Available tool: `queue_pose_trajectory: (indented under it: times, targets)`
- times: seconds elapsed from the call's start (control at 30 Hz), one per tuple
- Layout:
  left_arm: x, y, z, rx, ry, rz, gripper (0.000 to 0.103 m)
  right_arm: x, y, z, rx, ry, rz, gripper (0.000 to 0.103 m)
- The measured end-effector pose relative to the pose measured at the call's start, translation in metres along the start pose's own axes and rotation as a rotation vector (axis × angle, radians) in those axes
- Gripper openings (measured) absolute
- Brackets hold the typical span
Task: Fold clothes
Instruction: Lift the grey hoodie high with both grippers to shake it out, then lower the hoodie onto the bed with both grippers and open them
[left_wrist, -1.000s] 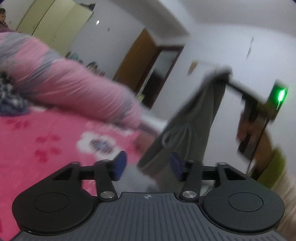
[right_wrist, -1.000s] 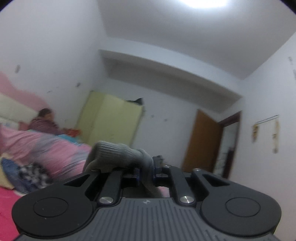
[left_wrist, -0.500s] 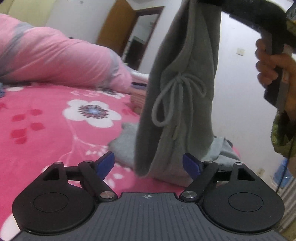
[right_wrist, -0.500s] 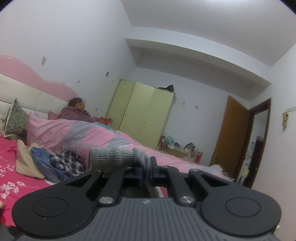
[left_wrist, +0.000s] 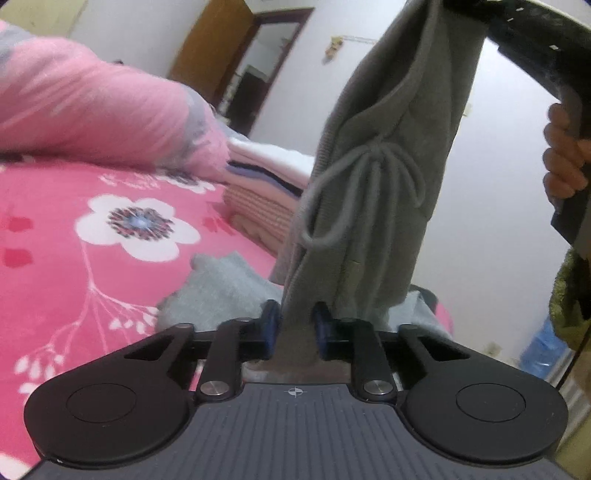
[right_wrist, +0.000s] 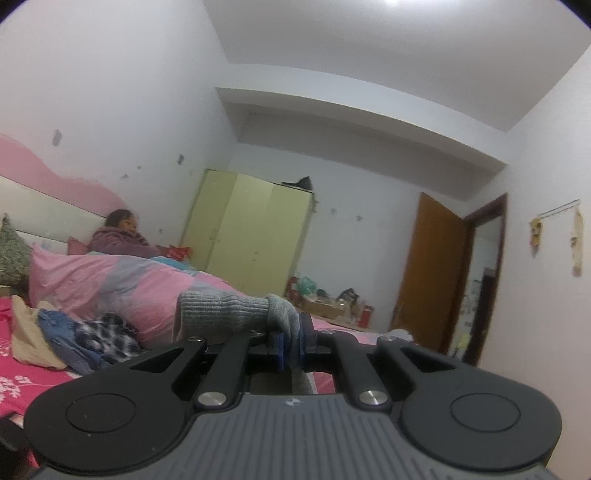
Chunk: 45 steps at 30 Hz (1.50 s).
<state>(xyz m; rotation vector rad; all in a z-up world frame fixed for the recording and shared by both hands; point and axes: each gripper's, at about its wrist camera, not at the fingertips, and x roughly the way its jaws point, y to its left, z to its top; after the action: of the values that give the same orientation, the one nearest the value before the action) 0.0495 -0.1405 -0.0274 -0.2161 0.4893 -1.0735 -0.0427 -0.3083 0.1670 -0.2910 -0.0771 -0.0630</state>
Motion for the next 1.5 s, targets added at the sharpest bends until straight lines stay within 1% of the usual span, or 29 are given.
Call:
queue_pose_trajectory:
  times: [0.03,0.1,0.2,0.3,0.4,0.57,0.6,0.67,0.73,0.83,0.93,0.97,1.0,1.03,1.07,1.1,1.13,1.17,1.2,1.23,1.27,1.3,1.37,1.47,1.5]
  targets:
    - [-0.008,-0.001,0.001,-0.023,-0.011,0.0,0.004,0.004,0.0,0.001,-0.016,0.001,-0.01,0.006]
    - [-0.033,0.004,0.004,-0.111,-0.047,-0.017,0.004,0.012,-0.001,0.003,-0.049,0.004,-0.031,0.006]
    - [-0.075,0.02,0.006,-0.232,-0.117,-0.023,0.003,0.054,0.038,0.005,-0.074,0.013,0.046,0.006]
    - [-0.115,0.045,0.004,-0.336,-0.185,0.011,0.003,0.096,0.078,0.006,-0.098,0.022,0.124,0.006]
    - [-0.157,0.073,0.0,-0.404,-0.262,0.075,0.003,0.139,0.117,0.007,-0.121,0.03,0.202,0.006]
    - [-0.229,0.119,-0.012,-0.478,-0.396,0.236,0.003,0.209,0.183,0.01,-0.161,0.045,0.333,0.005]
    - [-0.24,0.128,-0.016,-0.493,-0.408,0.276,0.003,0.222,0.205,0.006,-0.176,0.049,0.371,0.005]
    - [-0.255,0.145,-0.024,-0.513,-0.411,0.362,0.003,0.247,0.253,-0.008,-0.203,0.071,0.451,0.005]
    - [-0.267,0.163,-0.033,-0.542,-0.4,0.437,0.003,0.27,0.295,-0.025,-0.232,0.101,0.512,0.005]
    - [-0.275,0.191,-0.047,-0.604,-0.367,0.515,0.003,0.305,0.358,-0.072,-0.297,0.194,0.588,0.005]
    - [-0.272,0.211,-0.057,-0.632,-0.317,0.574,0.004,0.336,0.404,-0.124,-0.355,0.331,0.631,0.006]
    - [-0.27,0.212,-0.057,-0.62,-0.299,0.596,0.004,0.347,0.417,-0.143,-0.376,0.402,0.659,0.007]
    - [-0.269,0.212,-0.057,-0.604,-0.285,0.615,0.006,0.353,0.426,-0.157,-0.403,0.446,0.678,0.008]
    - [-0.268,0.211,-0.055,-0.585,-0.276,0.632,0.009,0.354,0.433,-0.167,-0.451,0.464,0.683,0.014]
    - [-0.267,0.209,-0.054,-0.568,-0.27,0.642,0.013,0.355,0.439,-0.178,-0.499,0.481,0.687,0.024]
    - [-0.268,0.207,-0.052,-0.556,-0.27,0.641,0.025,0.355,0.446,-0.188,-0.548,0.498,0.691,0.028]
    - [-0.269,0.204,-0.051,-0.548,-0.274,0.635,0.033,0.351,0.445,-0.189,-0.568,0.475,0.676,0.039]
    - [-0.272,0.2,-0.052,-0.539,-0.279,0.629,0.034,0.35,0.437,-0.183,-0.546,0.482,0.677,0.048]
    - [-0.274,0.197,-0.053,-0.532,-0.279,0.625,0.037,0.349,0.429,-0.176,-0.522,0.49,0.68,0.052]
    - [-0.273,0.196,-0.052,-0.528,-0.273,0.626,0.04,0.348,0.42,-0.17,-0.498,0.499,0.682,0.064]
    - [-0.273,0.192,-0.053,-0.525,-0.268,0.627,0.041,0.346,0.412,-0.163,-0.474,0.507,0.684,0.068]
    - [-0.273,0.187,-0.056,-0.521,-0.264,0.631,0.043,0.342,0.401,-0.156,-0.453,0.506,0.676,0.069]
    - [-0.273,0.177,-0.06,-0.513,-0.258,0.642,0.046,0.325,0.367,-0.138,-0.386,0.503,0.653,0.07]
    - [-0.273,0.163,-0.063,-0.499,-0.252,0.684,0.05,0.299,0.315,-0.112,-0.287,0.497,0.619,0.071]
    - [-0.274,0.16,-0.065,-0.502,-0.249,0.693,0.05,0.283,0.298,-0.104,-0.239,0.491,0.619,0.071]
